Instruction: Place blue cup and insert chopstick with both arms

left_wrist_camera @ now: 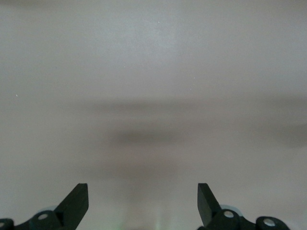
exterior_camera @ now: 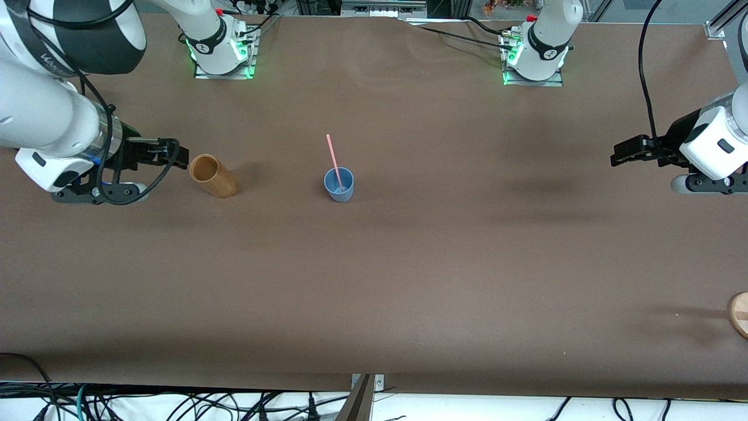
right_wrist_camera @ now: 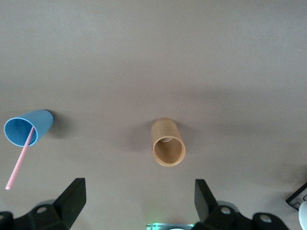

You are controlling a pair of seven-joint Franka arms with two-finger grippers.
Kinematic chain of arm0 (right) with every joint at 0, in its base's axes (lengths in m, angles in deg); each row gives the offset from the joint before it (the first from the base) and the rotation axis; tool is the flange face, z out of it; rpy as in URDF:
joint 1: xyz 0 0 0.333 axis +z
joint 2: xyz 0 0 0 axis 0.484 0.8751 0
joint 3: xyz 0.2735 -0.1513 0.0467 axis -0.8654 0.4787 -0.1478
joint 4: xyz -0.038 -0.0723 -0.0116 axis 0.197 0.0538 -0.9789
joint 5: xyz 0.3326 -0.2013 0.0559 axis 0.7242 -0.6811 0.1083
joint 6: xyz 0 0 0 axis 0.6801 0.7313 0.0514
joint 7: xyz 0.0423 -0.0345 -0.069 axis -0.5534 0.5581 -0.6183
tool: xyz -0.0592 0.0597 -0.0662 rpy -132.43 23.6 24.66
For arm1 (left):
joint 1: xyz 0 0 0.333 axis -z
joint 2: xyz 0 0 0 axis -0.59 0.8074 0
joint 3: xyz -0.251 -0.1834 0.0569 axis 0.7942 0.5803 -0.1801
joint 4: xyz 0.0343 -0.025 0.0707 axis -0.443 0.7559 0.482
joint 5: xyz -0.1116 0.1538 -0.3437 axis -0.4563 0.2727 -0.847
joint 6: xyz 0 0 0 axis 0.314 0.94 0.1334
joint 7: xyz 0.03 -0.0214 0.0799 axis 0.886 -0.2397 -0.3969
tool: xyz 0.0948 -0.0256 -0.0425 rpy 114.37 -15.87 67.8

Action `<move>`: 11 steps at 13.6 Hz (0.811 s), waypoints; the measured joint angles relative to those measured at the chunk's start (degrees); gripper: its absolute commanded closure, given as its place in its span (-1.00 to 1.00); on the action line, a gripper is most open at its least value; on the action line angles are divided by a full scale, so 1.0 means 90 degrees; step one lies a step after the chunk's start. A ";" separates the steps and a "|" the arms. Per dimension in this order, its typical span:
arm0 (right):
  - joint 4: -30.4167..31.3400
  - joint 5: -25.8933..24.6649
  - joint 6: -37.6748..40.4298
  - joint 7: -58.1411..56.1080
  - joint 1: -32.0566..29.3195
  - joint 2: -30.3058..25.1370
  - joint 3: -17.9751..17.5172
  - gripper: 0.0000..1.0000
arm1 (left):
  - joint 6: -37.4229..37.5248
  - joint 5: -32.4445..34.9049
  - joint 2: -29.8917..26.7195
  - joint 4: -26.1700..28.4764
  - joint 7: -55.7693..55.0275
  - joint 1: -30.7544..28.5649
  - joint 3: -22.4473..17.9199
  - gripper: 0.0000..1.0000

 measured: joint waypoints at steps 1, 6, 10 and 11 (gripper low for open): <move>0.0272 -0.0025 -0.0120 -0.0077 -0.0366 -0.0158 -0.0306 -1.00 | 0.0000 0.0000 0.0003 0.0001 0.0000 0.0000 -0.0002 -1.00; 0.1820 -0.0546 -0.0936 -0.0262 -0.2214 -0.1279 -0.1943 -1.00 | 0.0000 -0.0001 0.0015 0.0002 0.0000 -0.0005 -0.0006 -1.00; 0.2583 -0.0615 -0.1465 -0.0273 -0.2328 -0.1906 -0.1972 -1.00 | 0.0000 -0.0001 0.0016 0.0002 0.0000 -0.0006 -0.0006 -1.00; 0.2583 -0.0615 -0.1488 -0.0273 -0.2349 -0.1928 -0.1973 -1.00 | 0.0000 -0.0001 0.0016 0.0002 0.0000 -0.0006 -0.0006 -1.00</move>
